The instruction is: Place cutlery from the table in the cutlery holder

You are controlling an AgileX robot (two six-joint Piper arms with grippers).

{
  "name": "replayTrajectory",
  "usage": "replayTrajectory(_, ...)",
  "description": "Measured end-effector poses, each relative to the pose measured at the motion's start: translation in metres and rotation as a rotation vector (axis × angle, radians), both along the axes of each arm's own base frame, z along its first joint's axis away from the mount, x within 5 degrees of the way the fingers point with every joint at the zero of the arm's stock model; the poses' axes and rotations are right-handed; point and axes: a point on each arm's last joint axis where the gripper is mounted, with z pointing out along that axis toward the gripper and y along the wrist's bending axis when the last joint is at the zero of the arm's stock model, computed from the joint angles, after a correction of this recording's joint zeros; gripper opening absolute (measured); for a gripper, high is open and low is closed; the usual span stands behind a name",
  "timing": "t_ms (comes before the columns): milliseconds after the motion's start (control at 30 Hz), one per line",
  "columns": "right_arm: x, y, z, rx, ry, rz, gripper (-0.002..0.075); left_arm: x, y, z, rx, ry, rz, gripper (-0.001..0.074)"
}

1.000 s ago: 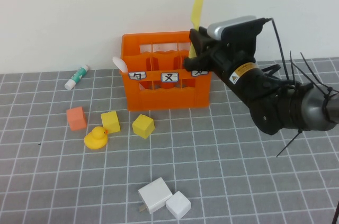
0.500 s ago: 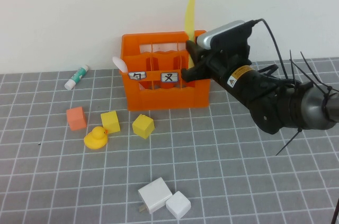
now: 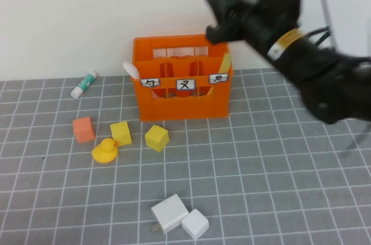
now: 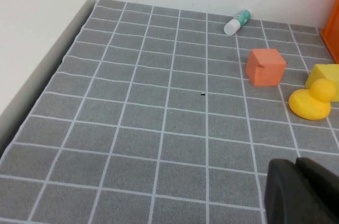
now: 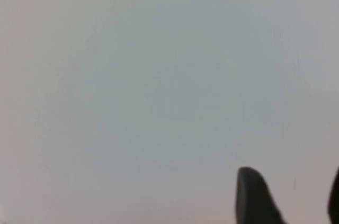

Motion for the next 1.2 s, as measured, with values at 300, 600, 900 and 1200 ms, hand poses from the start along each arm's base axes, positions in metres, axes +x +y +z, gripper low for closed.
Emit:
replayTrajectory(300,-0.095,-0.044,0.064,-0.032,-0.153,0.059,0.0024,0.0,0.0,0.0,0.001,0.0,0.0,-0.0001)
replayTrajectory(600,-0.192,-0.086,0.078,-0.338,-0.248,0.137,-0.0001,0.0,0.0,0.0,0.001,0.0,0.0,-0.0001)
replayTrajectory(900,-0.271,-0.149,0.055,-0.478,-0.171,-0.044,-0.0001,0.0,0.0,0.0,0.001,0.0,0.0,-0.0001)
replayTrajectory(1200,-0.324,-0.191,0.018,-0.44,-0.255,-0.189,-0.0001,0.0,0.0,0.0,0.001,0.0,0.0,-0.0001)
